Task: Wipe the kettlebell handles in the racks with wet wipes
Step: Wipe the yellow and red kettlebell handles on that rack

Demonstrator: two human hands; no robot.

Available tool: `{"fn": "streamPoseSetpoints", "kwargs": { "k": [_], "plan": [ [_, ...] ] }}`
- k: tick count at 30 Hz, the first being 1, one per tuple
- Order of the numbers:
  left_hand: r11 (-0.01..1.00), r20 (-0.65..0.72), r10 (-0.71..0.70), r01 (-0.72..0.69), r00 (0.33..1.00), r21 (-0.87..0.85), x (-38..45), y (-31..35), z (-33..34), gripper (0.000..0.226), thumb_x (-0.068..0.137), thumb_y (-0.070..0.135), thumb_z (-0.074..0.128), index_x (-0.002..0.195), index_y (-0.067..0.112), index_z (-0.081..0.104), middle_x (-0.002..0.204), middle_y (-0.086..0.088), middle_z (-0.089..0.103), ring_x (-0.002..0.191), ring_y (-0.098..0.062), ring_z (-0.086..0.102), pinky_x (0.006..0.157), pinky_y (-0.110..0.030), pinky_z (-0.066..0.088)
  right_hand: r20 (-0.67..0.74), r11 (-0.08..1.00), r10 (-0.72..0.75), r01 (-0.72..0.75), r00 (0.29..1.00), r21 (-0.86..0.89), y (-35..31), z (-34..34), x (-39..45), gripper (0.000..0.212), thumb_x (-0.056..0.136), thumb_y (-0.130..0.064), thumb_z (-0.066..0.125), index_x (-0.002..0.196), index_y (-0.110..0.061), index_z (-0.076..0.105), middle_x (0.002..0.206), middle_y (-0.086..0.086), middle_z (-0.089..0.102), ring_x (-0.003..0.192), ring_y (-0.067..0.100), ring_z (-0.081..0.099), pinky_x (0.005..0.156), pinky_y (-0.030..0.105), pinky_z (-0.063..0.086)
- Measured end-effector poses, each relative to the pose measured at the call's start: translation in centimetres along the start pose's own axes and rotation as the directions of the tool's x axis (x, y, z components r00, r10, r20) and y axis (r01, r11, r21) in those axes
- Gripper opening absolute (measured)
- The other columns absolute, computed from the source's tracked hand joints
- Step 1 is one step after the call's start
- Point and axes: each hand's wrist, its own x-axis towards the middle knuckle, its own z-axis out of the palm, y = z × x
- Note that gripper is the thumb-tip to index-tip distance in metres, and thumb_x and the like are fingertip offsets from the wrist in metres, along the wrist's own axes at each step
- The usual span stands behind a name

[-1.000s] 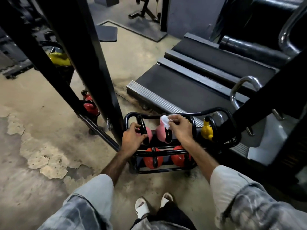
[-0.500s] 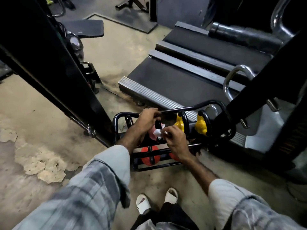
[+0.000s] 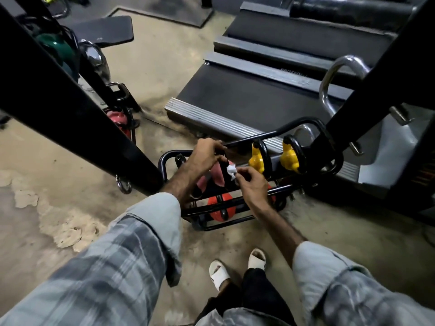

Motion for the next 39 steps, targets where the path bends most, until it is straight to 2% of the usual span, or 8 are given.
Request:
{"fn": "streamPoseSetpoints", "kwargs": {
  "k": [4, 9, 14, 21, 24, 29, 34, 39],
  "plan": [
    [0.999, -0.052, -0.022, 0.021, 0.998, -0.026, -0.2, 0.6, 0.4, 0.035, 0.077, -0.001, 0.071, 0.112, 0.005, 0.069, 0.126, -0.012, 0.062, 0.114, -0.017, 0.061, 0.076, 0.007, 0.029, -0.042, 0.998, -0.025, 0.027, 0.999, 0.053, -0.9, 0.5, 0.4, 0.008, 0.09, -0.018, 0.067, 0.097, -0.019, 0.071, 0.093, -0.011, 0.07, 0.087, -0.002, 0.064, 0.074, 0.013, 0.051],
    [0.998, -0.051, 0.01, -0.012, 0.999, -0.057, -0.2, 0.7, 0.6, 0.029, 0.082, -0.007, 0.063, 0.11, -0.001, 0.068, 0.12, -0.015, 0.065, 0.103, -0.02, 0.067, 0.061, 0.007, 0.037, -0.026, 0.995, 0.105, -0.105, 0.994, 0.0, 1.8, 0.2, -1.2, 0.01, 0.091, -0.013, 0.064, 0.095, -0.02, 0.07, 0.091, -0.006, 0.071, 0.088, 0.013, 0.068, 0.079, 0.029, 0.055],
    [0.985, -0.048, 0.0, -0.008, 0.999, -0.17, -0.1, 0.5, 0.9, 0.029, 0.084, -0.013, 0.058, 0.112, -0.007, 0.065, 0.1, -0.001, 0.052, 0.055, 0.03, 0.048, 0.059, 0.006, 0.036, -0.027, 0.999, 0.029, -0.029, 0.999, 0.015, -0.7, 0.0, 0.4, 0.013, 0.092, -0.021, 0.064, 0.103, -0.02, 0.072, 0.099, -0.006, 0.071, 0.091, 0.006, 0.066, 0.066, 0.011, 0.049],
    [0.998, -0.084, 0.029, -0.033, 0.996, -0.05, -0.6, 0.1, 0.8, 0.032, 0.081, -0.009, 0.062, 0.11, 0.003, 0.069, 0.111, -0.015, 0.07, 0.101, -0.021, 0.068, 0.06, 0.012, 0.03, -0.066, 0.995, 0.091, -0.094, 0.994, -0.044, 1.2, -0.1, -2.6, 0.011, 0.09, -0.019, 0.068, 0.1, -0.018, 0.07, 0.095, -0.006, 0.07, 0.09, 0.007, 0.064, 0.066, 0.006, 0.042],
    [0.997, -0.075, 0.026, -0.032, 0.997, -0.07, -0.8, 0.3, 0.8, 0.033, 0.081, -0.01, 0.061, 0.111, 0.002, 0.068, 0.113, -0.015, 0.068, 0.092, -0.014, 0.069, 0.059, 0.01, 0.032, -0.084, 0.986, -0.146, 0.137, 0.986, -0.1, -0.2, 0.2, -1.6, 0.009, 0.087, -0.012, 0.069, 0.096, -0.014, 0.07, 0.096, -0.003, 0.066, 0.088, 0.008, 0.062, 0.068, 0.009, 0.049],
    [0.997, -0.054, -0.006, 0.002, 0.999, -0.074, -0.5, 0.1, 0.6, 0.035, 0.078, 0.0, 0.069, 0.112, 0.008, 0.07, 0.118, -0.008, 0.068, 0.11, -0.013, 0.063, 0.08, 0.004, 0.033, 0.139, 0.743, -0.571, 0.581, 0.809, -0.332, 0.7, 0.3, -1.5, 0.018, 0.092, -0.024, 0.066, 0.102, -0.008, 0.067, 0.102, 0.008, 0.055, 0.087, 0.013, 0.057, 0.07, 0.018, 0.053],
    [0.992, -0.063, -0.018, 0.01, 0.998, -0.123, -0.3, -0.3, 0.8, 0.035, 0.079, 0.0, 0.07, 0.114, 0.007, 0.069, 0.126, -0.007, 0.063, 0.111, -0.014, 0.062, 0.078, 0.004, 0.036, 0.293, 0.592, -0.592, 0.652, 0.751, -0.473, 3.1, -0.5, -2.2, 0.017, 0.095, -0.022, 0.059, 0.106, -0.013, 0.068, 0.108, 0.006, 0.055, 0.093, 0.014, 0.057, 0.067, 0.027, 0.058],
    [0.989, -0.059, -0.014, 0.005, 0.998, -0.146, -0.1, -0.5, 0.8, 0.038, 0.076, 0.007, 0.075, 0.113, 0.012, 0.069, 0.125, -0.005, 0.064, 0.116, -0.011, 0.059, 0.098, -0.013, 0.04, 0.376, 0.423, -0.674, 0.749, 0.636, -0.51, 0.8, -0.4, -1.2, 0.025, 0.094, -0.018, 0.06, 0.118, -0.014, 0.063, 0.106, 0.011, 0.054, 0.092, 0.017, 0.053, 0.07, 0.019, 0.049]
  ]
}}
